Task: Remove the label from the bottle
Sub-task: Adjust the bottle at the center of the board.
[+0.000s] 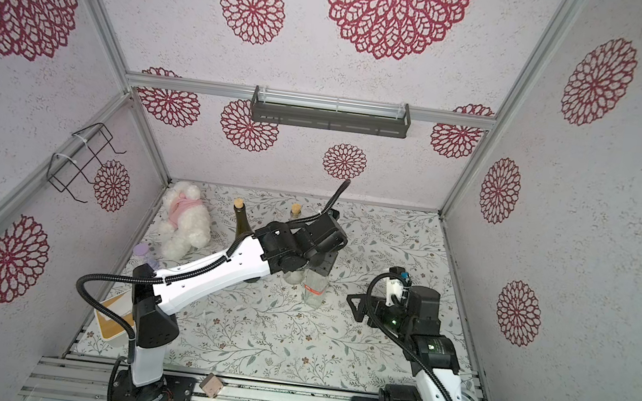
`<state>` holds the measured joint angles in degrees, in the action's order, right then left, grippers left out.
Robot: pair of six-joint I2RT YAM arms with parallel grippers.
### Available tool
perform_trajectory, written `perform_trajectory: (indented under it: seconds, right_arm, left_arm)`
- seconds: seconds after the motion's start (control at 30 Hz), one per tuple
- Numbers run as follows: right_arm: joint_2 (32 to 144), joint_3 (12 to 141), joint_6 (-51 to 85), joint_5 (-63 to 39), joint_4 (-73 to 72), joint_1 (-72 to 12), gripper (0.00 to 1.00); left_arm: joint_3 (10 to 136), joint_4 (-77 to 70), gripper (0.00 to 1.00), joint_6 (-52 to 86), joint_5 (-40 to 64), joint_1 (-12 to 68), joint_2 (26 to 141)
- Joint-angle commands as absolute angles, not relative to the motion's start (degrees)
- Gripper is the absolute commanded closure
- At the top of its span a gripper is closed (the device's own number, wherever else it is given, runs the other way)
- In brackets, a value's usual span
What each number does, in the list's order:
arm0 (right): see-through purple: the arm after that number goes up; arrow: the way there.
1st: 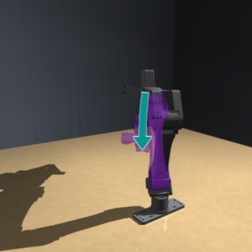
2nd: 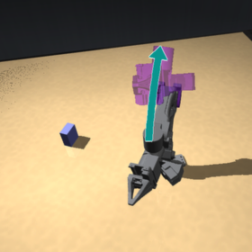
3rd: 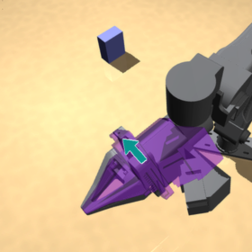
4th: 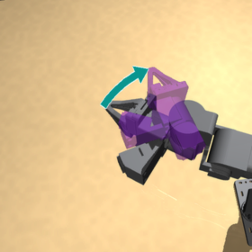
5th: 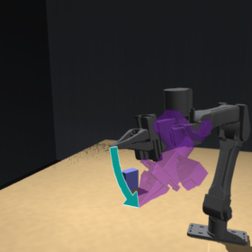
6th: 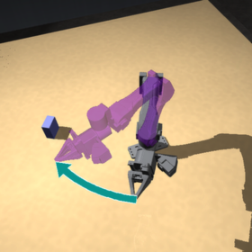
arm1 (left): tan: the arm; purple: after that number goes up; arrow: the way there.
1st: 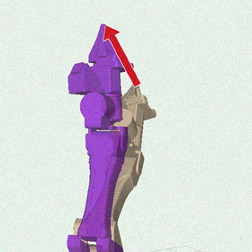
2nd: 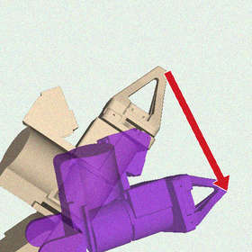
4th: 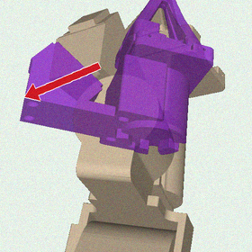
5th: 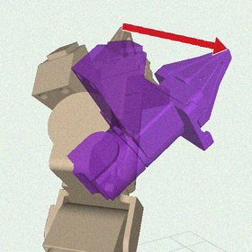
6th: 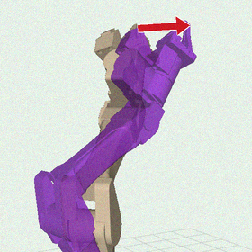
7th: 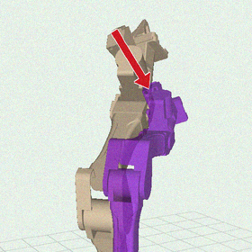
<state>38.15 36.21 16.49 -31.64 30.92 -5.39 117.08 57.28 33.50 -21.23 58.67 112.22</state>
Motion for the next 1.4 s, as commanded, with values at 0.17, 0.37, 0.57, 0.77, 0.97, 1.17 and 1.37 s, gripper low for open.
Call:
perform_trajectory:
  seconds: [0.17,0.37,0.57,0.77,0.97,1.17,1.37]
  right_arm:
    - [37.7,38.5,16.1,-31.8,31.0,-4.8,0.05]
    - [37.3,38.9,15.6,-31.9,31.3,-4.5,0.05]
    - [35.2,36.4,17.5,-32.1,27.7,-3.9,0.01]
    - [34.0,32.9,19.8,-35.3,22.6,-3.8,0.01]
    - [33.9,31.4,18.3,-40.6,20.3,-3.7,0.03]
    - [33.6,29.9,18.9,-41.9,18.9,-3.7,0.04]
    - [33.0,29.3,19.3,-39.4,19.2,-3.7,0.02]
  left_arm:
    - [114.7,53.1,0.26,32.5,-21.8,59.2,108.4]
    - [108.5,47.7,0.14,25.2,-15.8,58.7,101.0]
    - [96.2,37.8,0.03,17.0,-0.5,55.5,91.3]
    - [91.3,38.0,0.03,9.9,11.6,51.7,88.6]
    - [86.7,32.7,0.03,8.5,18.5,47.4,87.8]
    - [87.7,30.6,0.03,6.5,21.2,46.3,90.1]
    - [88.5,29.8,0.03,5.5,21.8,45.9,92.6]
